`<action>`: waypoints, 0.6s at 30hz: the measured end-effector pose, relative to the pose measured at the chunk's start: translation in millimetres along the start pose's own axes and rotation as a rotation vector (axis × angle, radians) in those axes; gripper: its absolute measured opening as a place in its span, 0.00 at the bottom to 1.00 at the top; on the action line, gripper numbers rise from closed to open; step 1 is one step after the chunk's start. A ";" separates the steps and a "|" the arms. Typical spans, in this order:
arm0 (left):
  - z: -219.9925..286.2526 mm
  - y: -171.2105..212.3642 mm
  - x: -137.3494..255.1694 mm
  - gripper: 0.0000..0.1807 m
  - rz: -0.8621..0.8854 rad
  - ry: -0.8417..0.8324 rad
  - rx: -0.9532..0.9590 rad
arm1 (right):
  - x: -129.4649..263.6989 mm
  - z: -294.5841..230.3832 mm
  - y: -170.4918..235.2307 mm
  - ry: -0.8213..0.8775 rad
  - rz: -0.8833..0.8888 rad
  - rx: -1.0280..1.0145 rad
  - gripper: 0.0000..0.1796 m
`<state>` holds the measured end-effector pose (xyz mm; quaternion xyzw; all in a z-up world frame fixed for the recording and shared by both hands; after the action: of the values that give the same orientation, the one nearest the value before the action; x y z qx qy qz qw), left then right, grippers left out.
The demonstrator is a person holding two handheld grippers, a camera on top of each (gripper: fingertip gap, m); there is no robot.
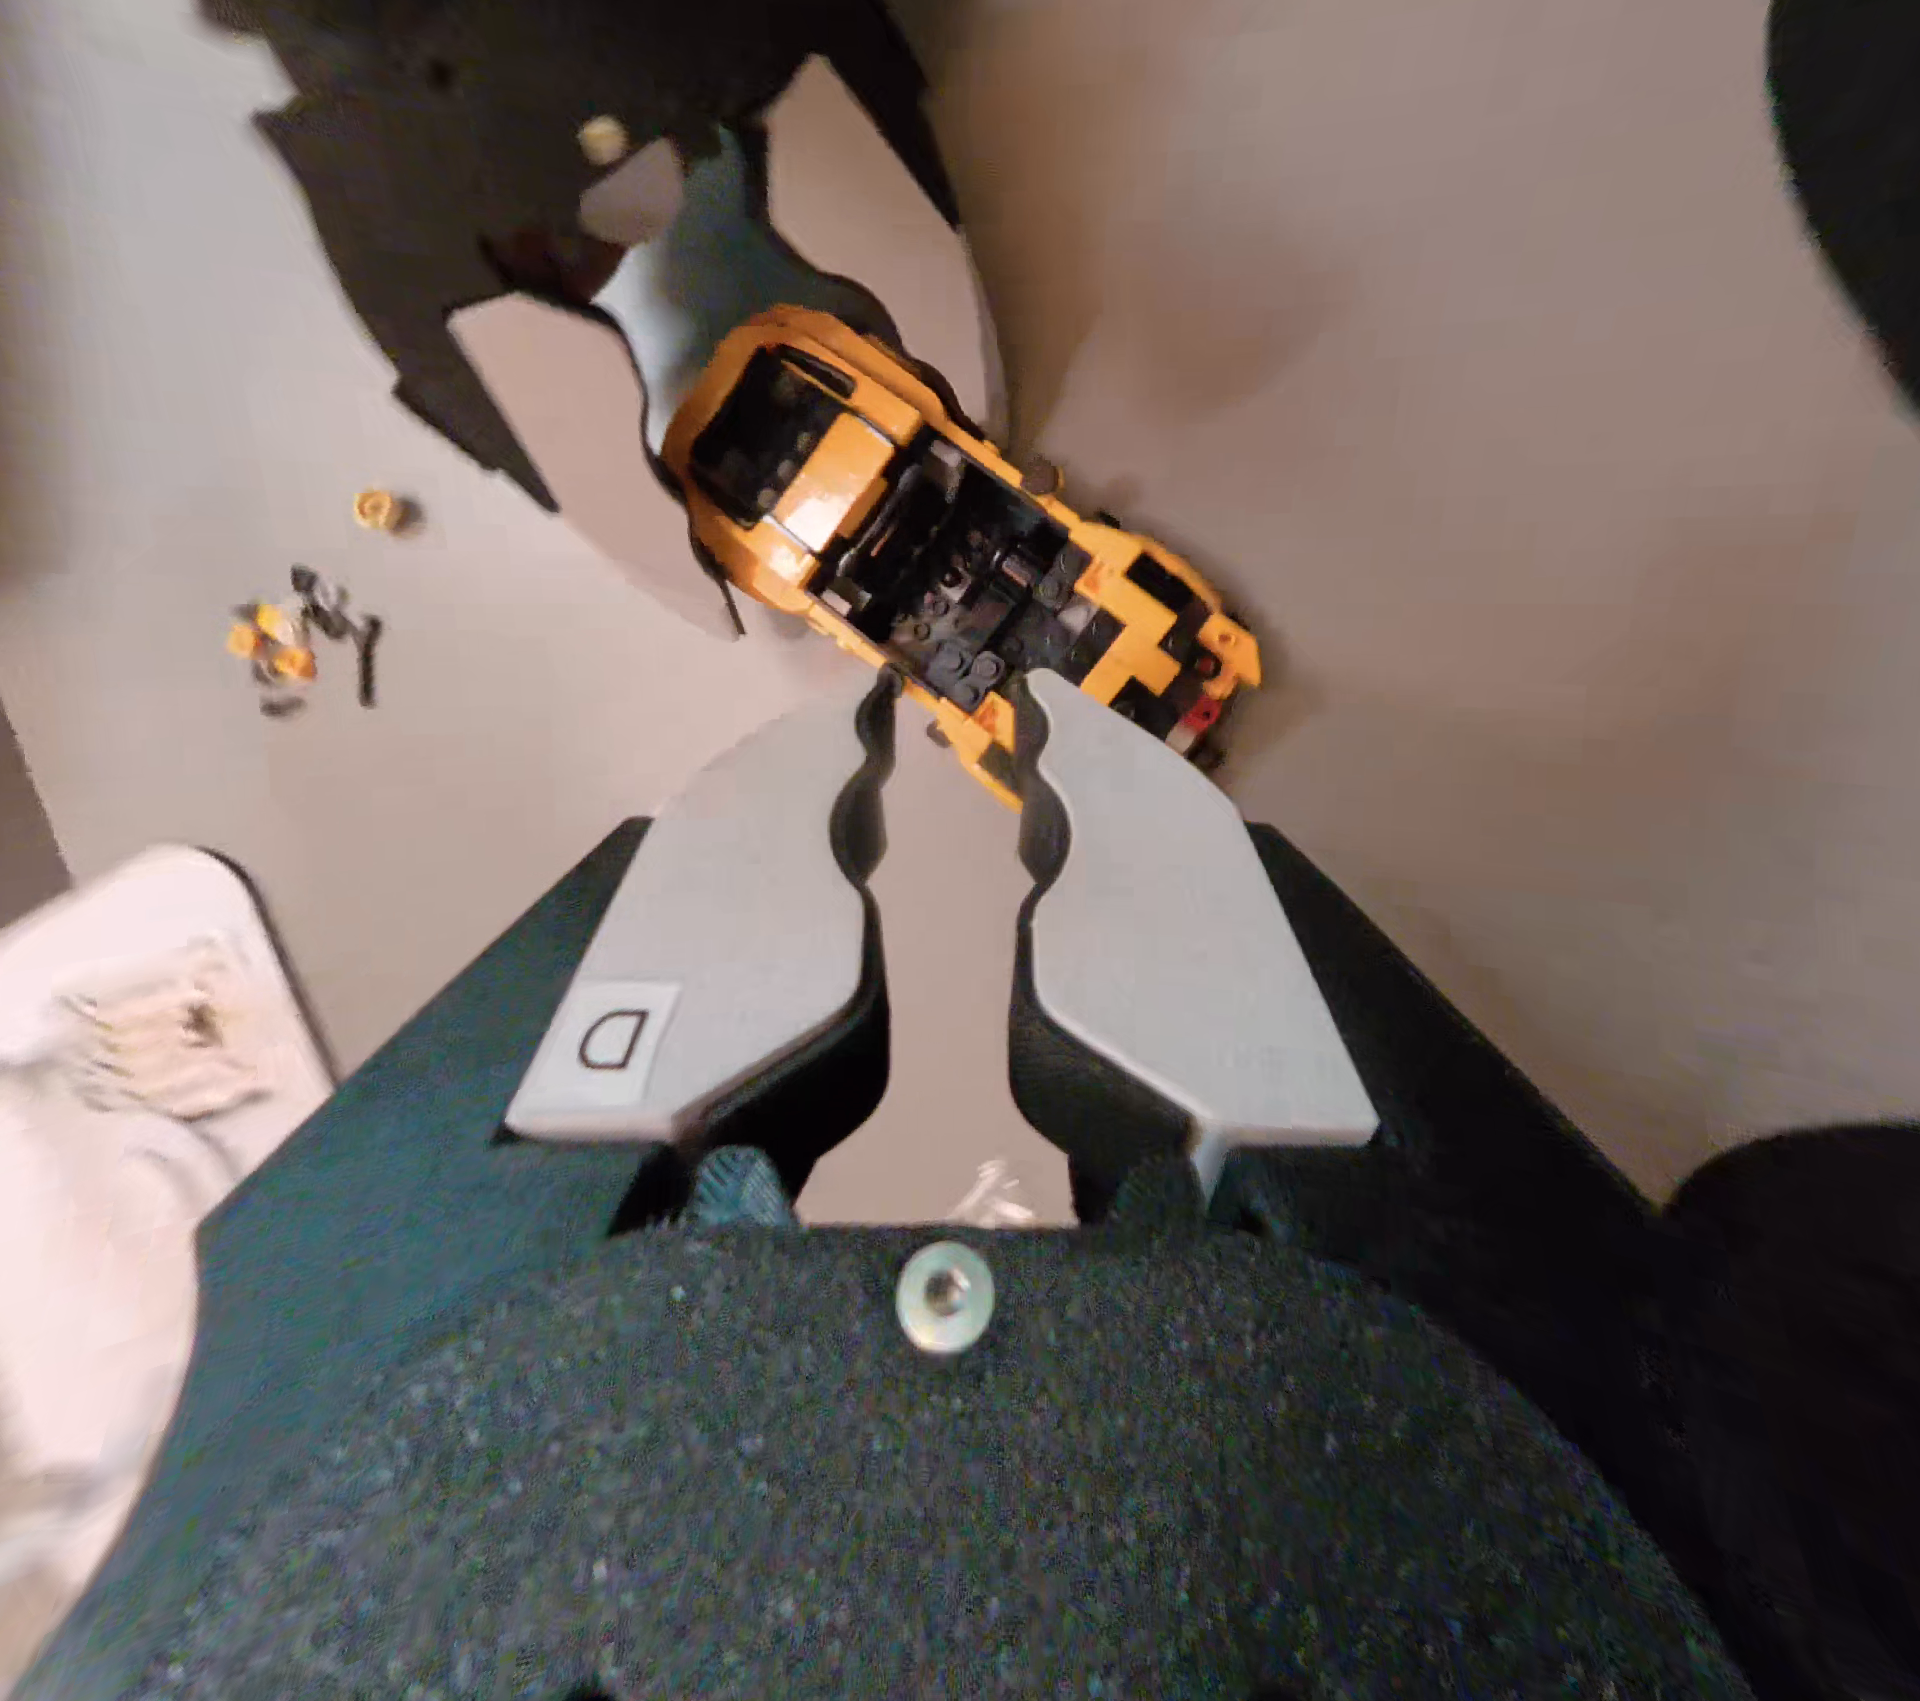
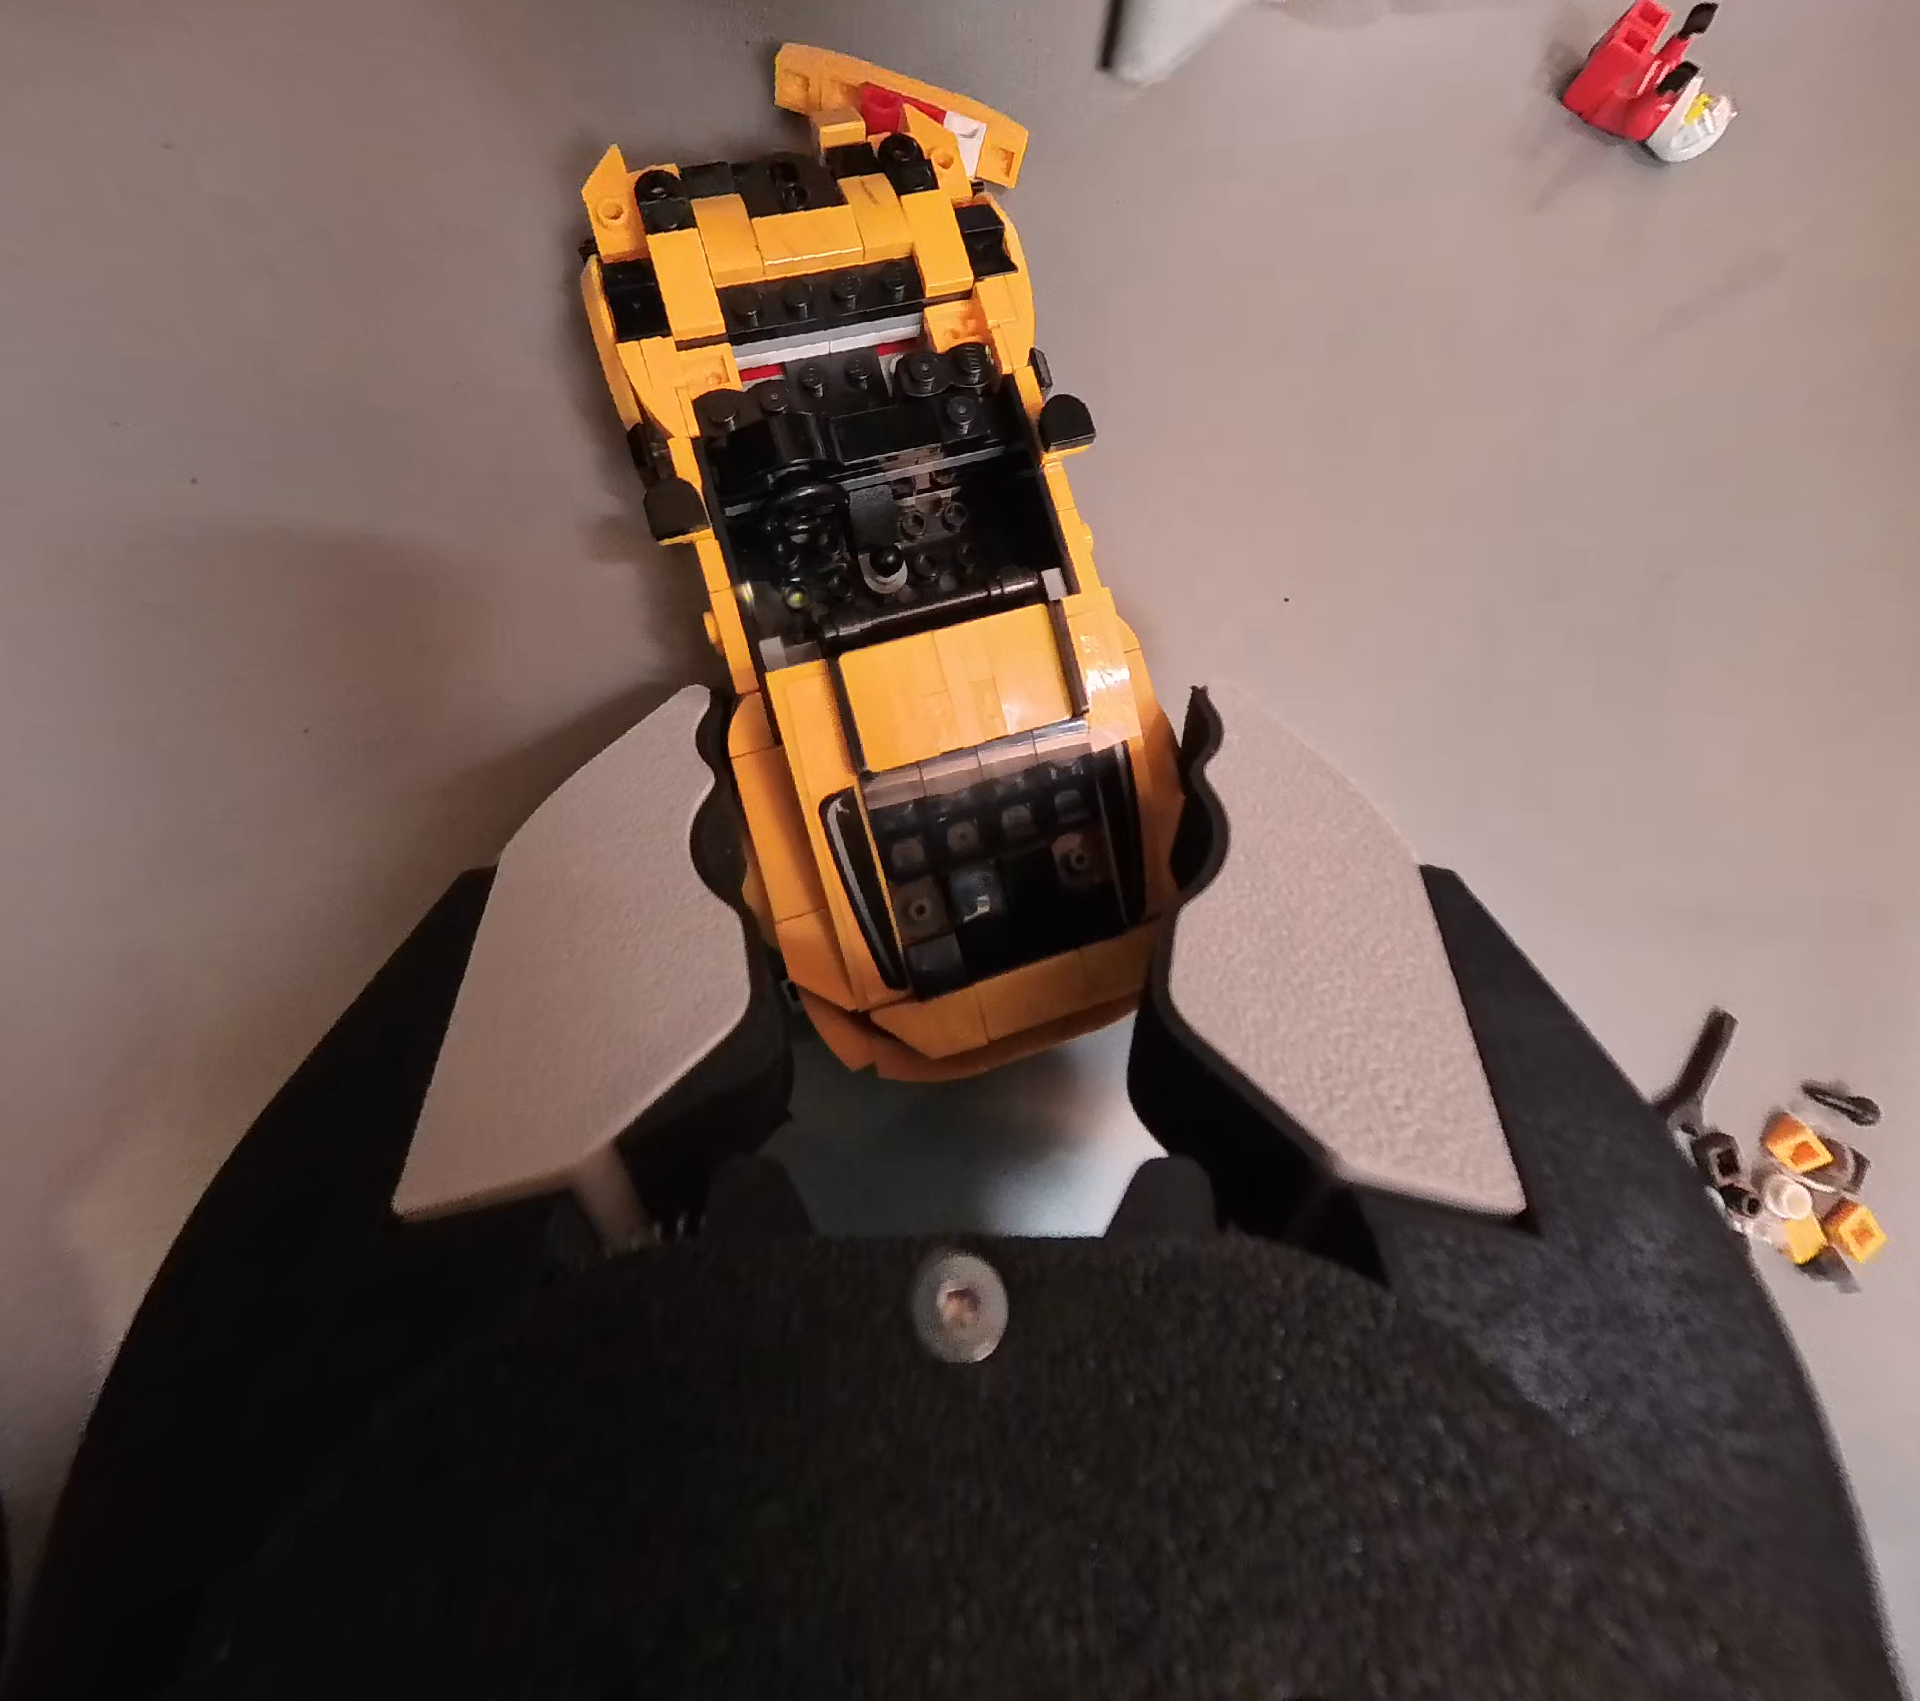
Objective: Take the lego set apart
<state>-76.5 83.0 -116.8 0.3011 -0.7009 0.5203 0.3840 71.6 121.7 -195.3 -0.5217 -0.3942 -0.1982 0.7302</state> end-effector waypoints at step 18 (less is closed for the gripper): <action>81.8 21.2 -52.8 0.19 0.315 0.032 0.307 | 47.3 16.0 7.7 0.200 -0.082 -0.068 0.37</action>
<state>-84.7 11.6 -185.8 0.2346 -0.6456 0.6791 0.2588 100.0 145.0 -160.6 -0.5073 -0.3333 -0.2923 0.7390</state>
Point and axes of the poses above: each gripper's, where its closed fingertips meet, x back along the fingers, y out of its underside, z = x × y across the jaws, the point moved 9 cm from there along x, back along the fingers, and after that the axes turned 2 degrees about -z, right-handed, at the moved point
